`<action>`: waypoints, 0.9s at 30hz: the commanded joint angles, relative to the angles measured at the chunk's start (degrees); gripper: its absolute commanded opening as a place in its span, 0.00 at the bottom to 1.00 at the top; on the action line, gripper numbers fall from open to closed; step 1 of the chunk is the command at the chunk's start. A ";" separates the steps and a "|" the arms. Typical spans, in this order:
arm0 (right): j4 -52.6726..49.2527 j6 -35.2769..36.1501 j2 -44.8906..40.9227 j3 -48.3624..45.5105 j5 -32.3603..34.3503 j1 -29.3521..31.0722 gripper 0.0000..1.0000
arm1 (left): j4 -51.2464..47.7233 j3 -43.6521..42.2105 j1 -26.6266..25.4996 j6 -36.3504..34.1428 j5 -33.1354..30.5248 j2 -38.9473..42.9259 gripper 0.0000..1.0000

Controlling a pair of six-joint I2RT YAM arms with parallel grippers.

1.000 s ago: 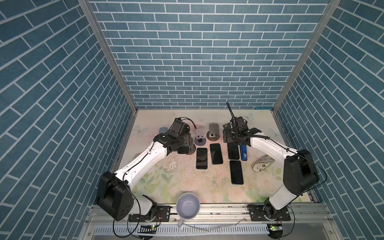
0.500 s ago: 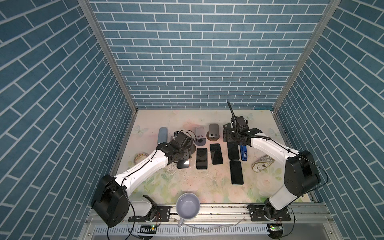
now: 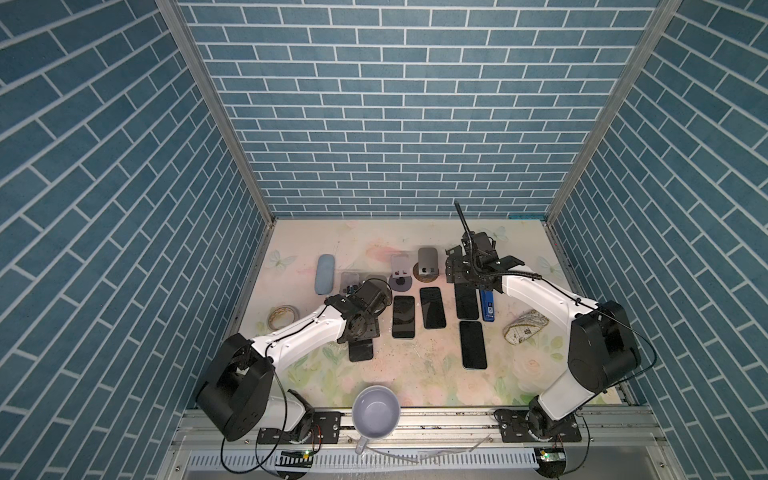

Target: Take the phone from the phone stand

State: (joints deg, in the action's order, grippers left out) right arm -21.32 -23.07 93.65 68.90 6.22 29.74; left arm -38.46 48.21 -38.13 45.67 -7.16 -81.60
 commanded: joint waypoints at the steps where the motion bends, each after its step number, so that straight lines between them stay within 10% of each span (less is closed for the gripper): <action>1: 1.38 1.19 -1.62 -2.05 0.44 0.23 0.88 | 1.10 -0.04 -0.78 0.08 0.65 -1.17 0.58; 27: 1.71 0.79 -1.26 -3.51 0.92 0.18 0.88 | 2.68 5.56 -1.51 -3.91 5.53 -12.26 0.59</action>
State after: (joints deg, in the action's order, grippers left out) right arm -20.03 -23.07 93.62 67.24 6.44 29.74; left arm -36.05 52.05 -39.38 42.72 -2.28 -92.90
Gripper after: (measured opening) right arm 0.882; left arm 0.749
